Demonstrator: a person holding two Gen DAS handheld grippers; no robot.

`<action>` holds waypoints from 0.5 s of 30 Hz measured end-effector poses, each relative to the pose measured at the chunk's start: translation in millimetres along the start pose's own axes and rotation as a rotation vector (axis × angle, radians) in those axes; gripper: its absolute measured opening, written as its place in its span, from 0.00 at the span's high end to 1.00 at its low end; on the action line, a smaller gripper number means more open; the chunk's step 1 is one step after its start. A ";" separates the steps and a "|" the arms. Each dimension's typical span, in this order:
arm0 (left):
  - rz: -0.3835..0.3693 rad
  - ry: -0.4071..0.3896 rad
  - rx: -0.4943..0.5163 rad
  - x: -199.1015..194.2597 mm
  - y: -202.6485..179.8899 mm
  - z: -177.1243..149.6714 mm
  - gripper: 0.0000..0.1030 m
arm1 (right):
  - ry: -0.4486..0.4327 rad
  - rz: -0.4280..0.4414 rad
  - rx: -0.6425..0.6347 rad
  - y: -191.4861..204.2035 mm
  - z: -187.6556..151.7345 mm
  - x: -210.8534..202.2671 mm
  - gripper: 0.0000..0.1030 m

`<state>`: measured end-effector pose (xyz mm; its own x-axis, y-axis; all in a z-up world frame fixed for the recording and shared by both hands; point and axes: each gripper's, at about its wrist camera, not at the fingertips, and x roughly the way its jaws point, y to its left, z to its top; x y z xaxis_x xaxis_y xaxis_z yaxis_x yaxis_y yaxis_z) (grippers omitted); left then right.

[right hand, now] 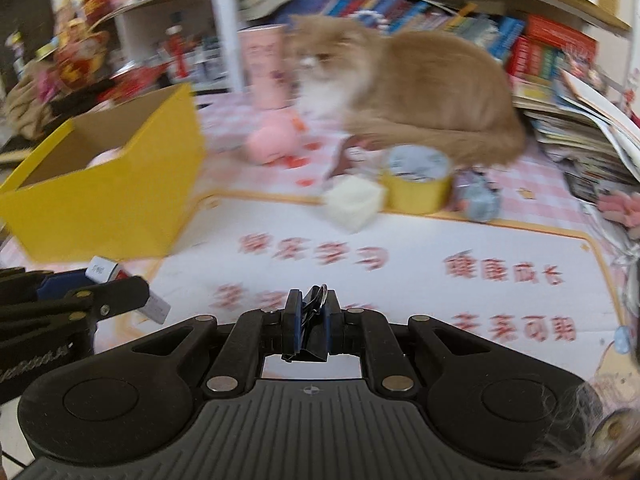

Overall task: Organize objects
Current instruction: 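Carry staples box in left tool while right tool carries binder clip over yellow box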

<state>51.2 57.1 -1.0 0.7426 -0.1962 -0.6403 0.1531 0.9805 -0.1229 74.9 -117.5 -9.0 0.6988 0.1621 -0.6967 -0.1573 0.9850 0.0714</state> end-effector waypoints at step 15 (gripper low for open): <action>0.094 -0.017 -0.072 -64.5 85.6 -41.9 0.73 | 0.017 0.121 -0.117 120.1 -34.1 -19.3 0.90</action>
<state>-10.9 154.0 -2.0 0.7626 -0.1029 -0.6387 0.0358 0.9925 -0.1171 18.8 -4.3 -11.3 0.6578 0.2768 -0.7005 -0.3204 0.9445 0.0723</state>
